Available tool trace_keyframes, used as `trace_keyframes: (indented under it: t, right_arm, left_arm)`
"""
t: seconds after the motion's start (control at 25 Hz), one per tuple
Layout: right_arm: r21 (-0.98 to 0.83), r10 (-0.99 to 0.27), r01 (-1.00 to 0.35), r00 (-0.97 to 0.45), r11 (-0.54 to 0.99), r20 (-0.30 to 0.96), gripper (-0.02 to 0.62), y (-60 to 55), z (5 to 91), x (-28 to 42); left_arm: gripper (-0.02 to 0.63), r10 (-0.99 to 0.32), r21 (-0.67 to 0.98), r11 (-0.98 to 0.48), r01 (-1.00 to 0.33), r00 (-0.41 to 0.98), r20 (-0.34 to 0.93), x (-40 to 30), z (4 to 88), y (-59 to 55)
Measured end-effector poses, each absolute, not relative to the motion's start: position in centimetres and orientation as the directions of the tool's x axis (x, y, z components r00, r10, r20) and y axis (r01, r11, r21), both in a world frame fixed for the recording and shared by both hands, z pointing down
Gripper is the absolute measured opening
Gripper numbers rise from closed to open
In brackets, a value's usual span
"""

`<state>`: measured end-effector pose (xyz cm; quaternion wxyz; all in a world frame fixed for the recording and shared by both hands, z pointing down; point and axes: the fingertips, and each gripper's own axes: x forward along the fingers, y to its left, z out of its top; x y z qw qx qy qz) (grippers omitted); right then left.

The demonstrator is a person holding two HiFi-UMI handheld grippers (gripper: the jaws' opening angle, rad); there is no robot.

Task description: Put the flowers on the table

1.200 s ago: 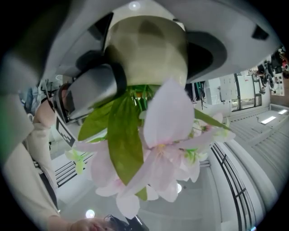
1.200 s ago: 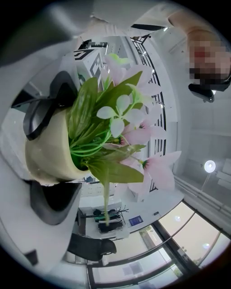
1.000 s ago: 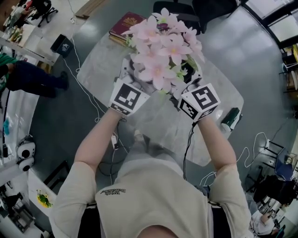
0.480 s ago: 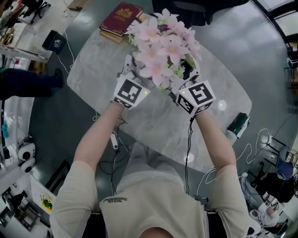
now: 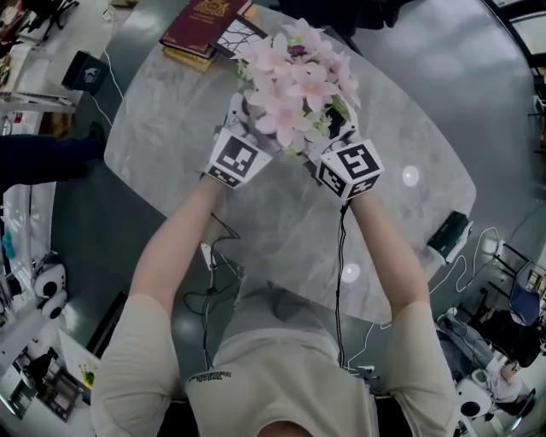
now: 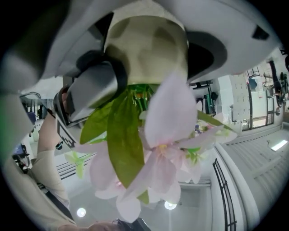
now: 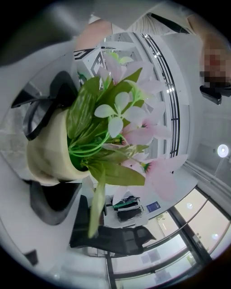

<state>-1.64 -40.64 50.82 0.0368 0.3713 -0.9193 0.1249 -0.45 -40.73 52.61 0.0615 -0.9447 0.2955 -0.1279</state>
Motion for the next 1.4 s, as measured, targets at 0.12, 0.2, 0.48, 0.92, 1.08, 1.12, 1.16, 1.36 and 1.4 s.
trace_keyframes:
  t: [0.12, 0.2, 0.48, 0.92, 1.08, 1.12, 1.16, 1.36, 1.4]
  right_arm:
    - [-0.205, -0.675, -0.698, -0.716, 0.687, 0.176, 0.520, -41.1, 52.8, -1.5]
    - [-0.214, -0.672, -0.698, -0.716, 0.684, 0.188, 0.520, -41.5, 54.1, -1.5]
    - [-0.248, -0.671, -0.701, -0.712, 0.668, 0.207, 0.520, -42.3, 57.3, -1.4]
    - [-0.261, -0.647, -0.702, -0.712, 0.662, 0.273, 0.520, -43.4, 61.1, -2.5]
    - [-0.274, -0.647, -0.705, -0.709, 0.654, 0.280, 0.520, -43.6, 61.5, -2.5]
    - [-0.272, -0.648, -0.707, -0.707, 0.653, 0.283, 0.520, -43.6, 61.5, -2.4]
    - [-0.266, -0.649, -0.710, -0.704, 0.652, 0.288, 0.520, -43.6, 61.6, -2.4]
    - [-0.251, -0.653, -0.721, -0.692, 0.646, 0.306, 0.520, -43.7, 61.9, -2.2]
    - [-0.251, -0.654, -0.723, -0.690, 0.644, 0.309, 0.520, -43.6, 61.9, -2.1]
  left_arm:
    - [0.494, -0.567, -0.161, -0.824, -0.543, 0.797, 0.210, -0.3, 54.8, -41.2]
    - [0.494, -0.562, -0.150, -0.827, -0.542, 0.795, 0.227, -0.3, 56.1, -41.5]
    - [0.494, -0.540, -0.156, -0.841, -0.518, 0.789, 0.292, -0.2, 59.4, -42.2]
    - [0.494, -0.499, -0.161, -0.862, -0.480, 0.749, 0.437, -1.4, 64.4, -43.0]
    - [0.494, -0.486, -0.153, -0.868, -0.473, 0.743, 0.461, -1.4, 64.9, -43.1]
    - [0.494, -0.484, -0.153, -0.869, -0.471, 0.740, 0.467, -1.4, 64.9, -43.1]
    - [0.494, -0.481, -0.154, -0.870, -0.468, 0.737, 0.476, -1.4, 65.0, -43.0]
    - [0.494, -0.463, -0.129, -0.875, -0.466, 0.729, 0.504, -1.2, 65.7, -43.0]
    - [0.494, -0.460, -0.124, -0.876, -0.467, 0.729, 0.507, -1.2, 65.7, -42.9]
